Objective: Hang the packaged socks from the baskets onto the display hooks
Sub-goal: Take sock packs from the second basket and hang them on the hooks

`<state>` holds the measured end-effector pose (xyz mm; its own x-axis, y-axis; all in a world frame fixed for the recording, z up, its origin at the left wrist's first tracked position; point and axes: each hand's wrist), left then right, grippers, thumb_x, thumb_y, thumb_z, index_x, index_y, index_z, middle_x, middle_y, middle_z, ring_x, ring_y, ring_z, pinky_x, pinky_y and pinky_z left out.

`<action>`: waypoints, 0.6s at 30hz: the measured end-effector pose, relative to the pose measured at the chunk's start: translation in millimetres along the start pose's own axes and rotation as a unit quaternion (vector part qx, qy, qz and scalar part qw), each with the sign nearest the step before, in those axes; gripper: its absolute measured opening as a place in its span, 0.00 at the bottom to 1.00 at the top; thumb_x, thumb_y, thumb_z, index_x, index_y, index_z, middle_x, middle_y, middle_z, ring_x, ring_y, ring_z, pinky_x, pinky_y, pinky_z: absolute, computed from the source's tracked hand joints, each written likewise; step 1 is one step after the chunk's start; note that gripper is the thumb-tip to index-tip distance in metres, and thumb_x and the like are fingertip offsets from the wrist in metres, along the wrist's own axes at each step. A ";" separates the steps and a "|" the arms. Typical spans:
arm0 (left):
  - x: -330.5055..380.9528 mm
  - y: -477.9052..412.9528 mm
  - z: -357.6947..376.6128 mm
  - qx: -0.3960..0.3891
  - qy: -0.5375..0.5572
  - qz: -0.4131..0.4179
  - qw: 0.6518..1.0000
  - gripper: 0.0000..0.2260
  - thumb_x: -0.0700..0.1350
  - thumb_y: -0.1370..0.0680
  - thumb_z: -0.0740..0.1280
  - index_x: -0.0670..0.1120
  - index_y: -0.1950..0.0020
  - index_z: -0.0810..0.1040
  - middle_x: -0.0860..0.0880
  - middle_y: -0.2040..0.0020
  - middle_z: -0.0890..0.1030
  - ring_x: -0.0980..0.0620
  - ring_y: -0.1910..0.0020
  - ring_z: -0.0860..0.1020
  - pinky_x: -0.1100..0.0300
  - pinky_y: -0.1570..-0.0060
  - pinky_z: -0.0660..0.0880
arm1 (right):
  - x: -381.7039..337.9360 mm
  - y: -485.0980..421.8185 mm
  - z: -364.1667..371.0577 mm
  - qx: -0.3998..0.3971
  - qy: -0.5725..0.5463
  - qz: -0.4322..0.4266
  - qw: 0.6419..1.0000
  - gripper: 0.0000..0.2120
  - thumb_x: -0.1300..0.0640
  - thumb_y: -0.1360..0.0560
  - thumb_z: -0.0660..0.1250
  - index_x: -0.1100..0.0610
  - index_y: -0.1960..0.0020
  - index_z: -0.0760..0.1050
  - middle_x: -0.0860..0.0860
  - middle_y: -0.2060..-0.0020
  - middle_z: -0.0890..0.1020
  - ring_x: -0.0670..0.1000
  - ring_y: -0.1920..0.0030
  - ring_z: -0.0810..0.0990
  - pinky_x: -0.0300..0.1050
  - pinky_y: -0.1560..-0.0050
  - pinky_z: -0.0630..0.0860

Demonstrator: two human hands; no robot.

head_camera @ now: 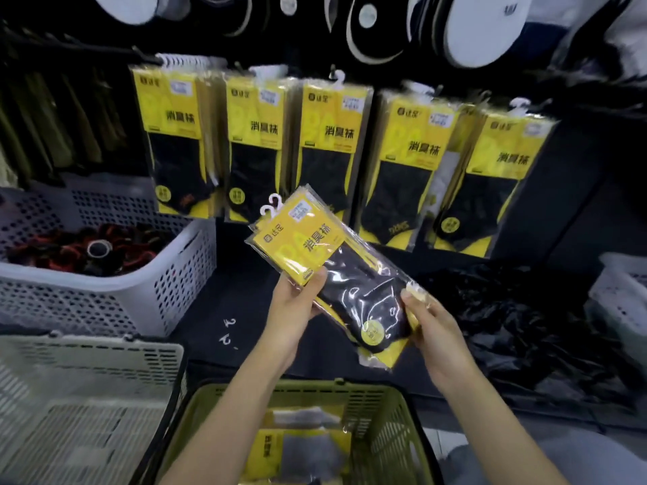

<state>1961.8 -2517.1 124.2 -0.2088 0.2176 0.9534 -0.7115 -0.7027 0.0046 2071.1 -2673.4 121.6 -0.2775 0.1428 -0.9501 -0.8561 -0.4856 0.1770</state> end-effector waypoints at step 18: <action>40.8 -23.1 78.9 -0.121 -0.151 0.129 0.972 0.14 0.62 0.33 0.67 0.52 0.59 0.79 0.64 0.69 0.81 0.68 0.67 0.79 0.78 0.68 0.69 | -94.7 -10.9 -12.1 -0.011 0.035 -0.199 0.979 0.15 0.52 0.32 0.72 0.57 0.48 0.79 0.52 0.54 0.86 0.49 0.53 0.85 0.35 0.59 0.80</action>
<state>2022.7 -2545.4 186.8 -0.2212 -0.1801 0.9584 -0.8063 -0.5191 -0.2836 2112.0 -2692.1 206.6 0.1077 0.2657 -0.9580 -0.8807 -0.4216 -0.2159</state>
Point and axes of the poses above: each hand's wrist, its own y-axis away from the middle knuckle, its own z-axis out of the palm, x = y × z
